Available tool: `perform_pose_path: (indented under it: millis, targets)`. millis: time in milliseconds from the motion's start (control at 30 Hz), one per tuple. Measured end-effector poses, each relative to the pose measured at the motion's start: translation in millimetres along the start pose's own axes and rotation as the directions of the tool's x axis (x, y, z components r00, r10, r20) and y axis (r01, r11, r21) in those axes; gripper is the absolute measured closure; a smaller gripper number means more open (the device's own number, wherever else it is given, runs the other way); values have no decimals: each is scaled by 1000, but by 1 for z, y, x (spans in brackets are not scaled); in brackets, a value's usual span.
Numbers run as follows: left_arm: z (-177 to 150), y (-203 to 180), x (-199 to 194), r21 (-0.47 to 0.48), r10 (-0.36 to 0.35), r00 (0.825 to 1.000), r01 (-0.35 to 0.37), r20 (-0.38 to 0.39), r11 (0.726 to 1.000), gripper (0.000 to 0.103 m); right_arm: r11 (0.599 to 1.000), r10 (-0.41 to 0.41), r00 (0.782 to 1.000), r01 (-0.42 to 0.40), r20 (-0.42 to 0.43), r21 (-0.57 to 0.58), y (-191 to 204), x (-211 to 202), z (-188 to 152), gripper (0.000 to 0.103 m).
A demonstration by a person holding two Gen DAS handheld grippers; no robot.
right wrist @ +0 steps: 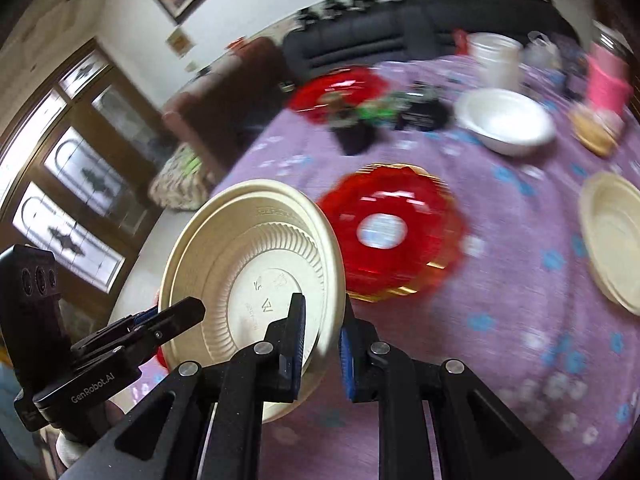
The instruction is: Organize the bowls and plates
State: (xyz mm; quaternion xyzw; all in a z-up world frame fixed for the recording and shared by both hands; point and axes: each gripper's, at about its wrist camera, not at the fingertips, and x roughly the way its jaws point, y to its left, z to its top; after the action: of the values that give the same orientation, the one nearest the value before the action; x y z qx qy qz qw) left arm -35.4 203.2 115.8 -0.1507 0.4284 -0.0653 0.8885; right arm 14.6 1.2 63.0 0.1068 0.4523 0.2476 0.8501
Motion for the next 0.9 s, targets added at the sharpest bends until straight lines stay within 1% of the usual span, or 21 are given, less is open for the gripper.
perform_pose_path:
  millis: [100, 200, 267, 333, 433, 567, 700, 767, 800, 867, 900]
  targets:
    - [1, 37, 0, -58, 45, 999, -45, -4, 997, 76, 999, 1, 1000, -2, -22, -55, 35, 30, 6, 86]
    - [0, 68, 8, -100, 84, 996, -85, -22, 991, 76, 997, -5, 998, 0, -56, -84, 56, 60, 6, 86]
    - [-1, 88, 17, -137, 93, 994, -99, -49, 986, 76, 995, -14, 997, 6, -82, -96, 68, 82, 6, 86]
    - [-3, 99, 25, -159, 91, 993, -102, -71, 982, 76, 996, -20, 994, 10, -108, -92, 72, 100, 4, 86]
    - [-7, 114, 34, -175, 89, 991, -106, -100, 979, 76, 997, -22, 989, 10, -148, -79, 67, 118, -2, 86]
    - [-11, 120, 41, -188, 93, 989, -114, -119, 975, 75, 998, -27, 984, 15, -173, -69, 65, 131, -8, 85]
    - [-10, 121, 39, -199, 94, 991, -113, -100, 974, 59, 999, -9, 982, 1, -186, -46, 62, 139, -12, 84]
    - [-9, 120, 35, -195, 105, 991, -120, -86, 973, 56, 998, -21, 984, 10, -174, -67, 65, 139, -13, 84]
    - [-9, 119, 31, -191, 114, 991, -126, -76, 973, 55, 995, -47, 985, 32, -163, -99, 69, 139, -14, 82]
    - [-8, 118, 23, -181, 131, 990, -139, -56, 974, 51, 989, -76, 986, 56, -147, -133, 75, 137, -16, 78]
    - [-7, 118, 17, -179, 143, 989, -148, -41, 973, 49, 987, -80, 987, 59, -142, -146, 77, 137, -17, 74]
